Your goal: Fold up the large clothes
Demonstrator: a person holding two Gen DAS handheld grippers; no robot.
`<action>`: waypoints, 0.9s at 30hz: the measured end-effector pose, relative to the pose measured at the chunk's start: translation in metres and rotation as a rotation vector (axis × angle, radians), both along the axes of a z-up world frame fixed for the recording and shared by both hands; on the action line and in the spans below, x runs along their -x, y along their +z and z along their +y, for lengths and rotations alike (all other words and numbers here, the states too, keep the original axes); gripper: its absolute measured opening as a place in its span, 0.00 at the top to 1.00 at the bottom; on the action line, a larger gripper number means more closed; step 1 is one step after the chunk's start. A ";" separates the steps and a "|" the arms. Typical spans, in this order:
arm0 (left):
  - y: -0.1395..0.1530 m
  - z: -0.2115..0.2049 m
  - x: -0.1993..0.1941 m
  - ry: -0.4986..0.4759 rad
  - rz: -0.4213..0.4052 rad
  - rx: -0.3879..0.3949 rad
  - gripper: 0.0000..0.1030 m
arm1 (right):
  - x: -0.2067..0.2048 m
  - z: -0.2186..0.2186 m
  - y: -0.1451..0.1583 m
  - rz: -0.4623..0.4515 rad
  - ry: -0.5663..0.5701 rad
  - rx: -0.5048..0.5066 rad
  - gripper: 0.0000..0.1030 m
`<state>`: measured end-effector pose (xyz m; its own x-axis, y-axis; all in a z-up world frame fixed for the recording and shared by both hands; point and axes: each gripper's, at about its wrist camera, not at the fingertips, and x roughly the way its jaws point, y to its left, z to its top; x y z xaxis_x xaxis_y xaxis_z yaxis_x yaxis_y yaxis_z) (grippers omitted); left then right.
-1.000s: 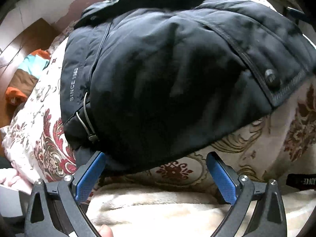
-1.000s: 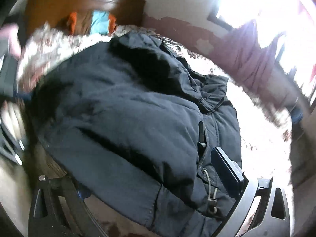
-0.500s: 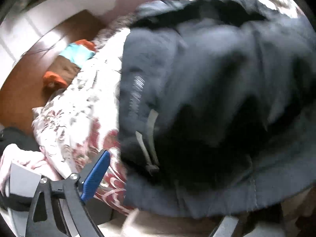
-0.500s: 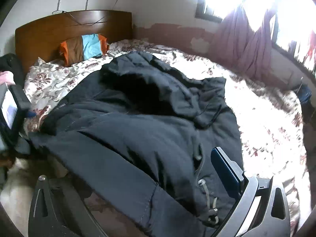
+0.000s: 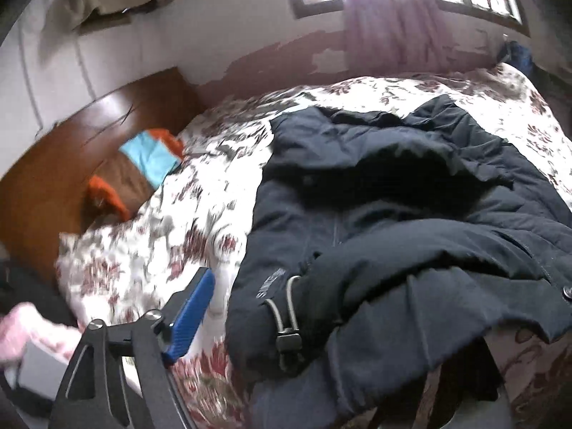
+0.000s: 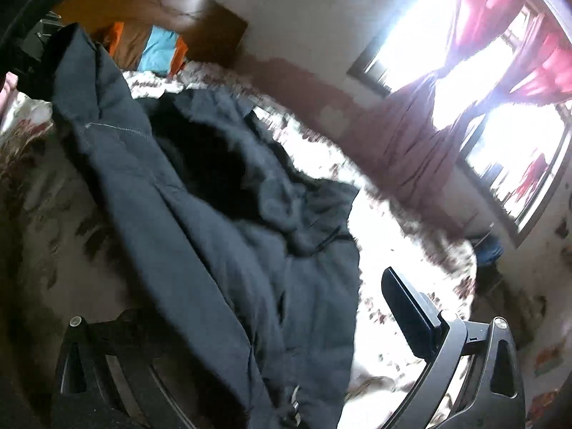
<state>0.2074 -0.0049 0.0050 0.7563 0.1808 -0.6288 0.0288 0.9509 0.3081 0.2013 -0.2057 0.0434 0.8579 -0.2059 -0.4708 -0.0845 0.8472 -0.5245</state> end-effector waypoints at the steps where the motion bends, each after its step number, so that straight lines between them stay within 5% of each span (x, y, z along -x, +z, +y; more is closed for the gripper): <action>1: 0.004 -0.002 -0.004 -0.011 -0.002 -0.012 0.31 | -0.006 -0.005 0.008 -0.003 -0.005 -0.029 0.03; 5: 0.023 -0.001 -0.024 -0.035 -0.005 -0.013 0.34 | -0.029 -0.023 0.031 0.038 0.001 -0.199 0.24; 10: 0.035 0.010 -0.039 -0.055 0.042 0.088 0.43 | -0.036 -0.020 0.039 0.036 0.017 -0.217 0.36; 15: 0.032 0.007 -0.040 -0.098 0.067 0.092 0.60 | -0.030 -0.012 0.039 0.056 0.071 -0.257 0.74; 19: 0.029 0.003 -0.031 -0.129 0.061 0.068 0.65 | -0.022 -0.005 0.032 0.054 0.088 -0.265 0.83; 23: 0.029 0.005 -0.023 -0.147 0.060 0.082 0.82 | -0.010 -0.006 0.038 0.028 0.109 -0.331 0.91; 27: 0.036 0.005 -0.006 -0.145 -0.010 0.098 0.84 | 0.011 -0.008 0.048 -0.026 0.141 -0.355 0.94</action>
